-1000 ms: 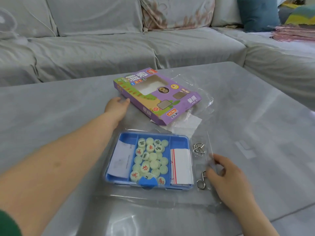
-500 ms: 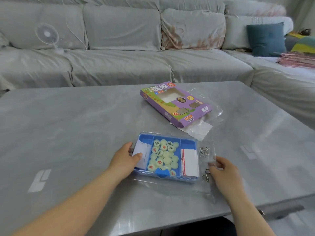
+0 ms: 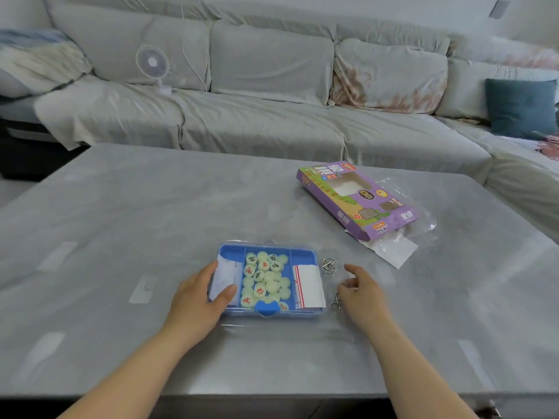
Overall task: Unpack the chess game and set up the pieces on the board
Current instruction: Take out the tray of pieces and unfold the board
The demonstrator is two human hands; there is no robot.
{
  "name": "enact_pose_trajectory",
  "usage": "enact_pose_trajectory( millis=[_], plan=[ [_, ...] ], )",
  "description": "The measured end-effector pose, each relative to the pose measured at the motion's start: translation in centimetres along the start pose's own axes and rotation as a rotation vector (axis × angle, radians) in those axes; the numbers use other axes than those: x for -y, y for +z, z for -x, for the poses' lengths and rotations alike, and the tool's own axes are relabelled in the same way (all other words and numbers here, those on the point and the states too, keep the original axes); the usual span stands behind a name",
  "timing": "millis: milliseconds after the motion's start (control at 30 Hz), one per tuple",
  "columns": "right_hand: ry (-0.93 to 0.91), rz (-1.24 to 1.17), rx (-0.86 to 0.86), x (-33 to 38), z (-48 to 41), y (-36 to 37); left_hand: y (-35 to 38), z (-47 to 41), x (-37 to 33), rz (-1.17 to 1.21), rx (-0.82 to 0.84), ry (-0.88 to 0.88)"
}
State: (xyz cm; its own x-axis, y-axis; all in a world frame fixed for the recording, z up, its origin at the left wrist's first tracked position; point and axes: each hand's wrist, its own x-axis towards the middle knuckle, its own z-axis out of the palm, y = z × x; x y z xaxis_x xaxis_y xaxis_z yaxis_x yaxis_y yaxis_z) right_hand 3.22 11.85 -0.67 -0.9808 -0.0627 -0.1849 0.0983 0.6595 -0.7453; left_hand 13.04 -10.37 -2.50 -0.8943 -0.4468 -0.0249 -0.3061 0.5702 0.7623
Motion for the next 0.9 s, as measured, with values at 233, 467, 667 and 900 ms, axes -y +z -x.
enact_pose_trajectory(
  millis=[233,467,667,900],
  plan=[
    [-0.368,0.431,-0.066,5.1,0.1,1.1,-0.7,0.9,2.2,-0.072,0.195,0.132],
    [-0.507,0.588,0.324,8.9,-1.9,5.4,-0.5,1.0,2.4,-0.047,0.158,0.160],
    [-0.568,0.694,0.556,9.2,-0.1,4.7,-0.8,0.8,2.6,-0.053,0.199,0.161],
    [-0.646,0.798,0.503,7.7,1.3,3.6,-0.3,1.0,2.2,-0.022,0.117,0.139]
  ],
)
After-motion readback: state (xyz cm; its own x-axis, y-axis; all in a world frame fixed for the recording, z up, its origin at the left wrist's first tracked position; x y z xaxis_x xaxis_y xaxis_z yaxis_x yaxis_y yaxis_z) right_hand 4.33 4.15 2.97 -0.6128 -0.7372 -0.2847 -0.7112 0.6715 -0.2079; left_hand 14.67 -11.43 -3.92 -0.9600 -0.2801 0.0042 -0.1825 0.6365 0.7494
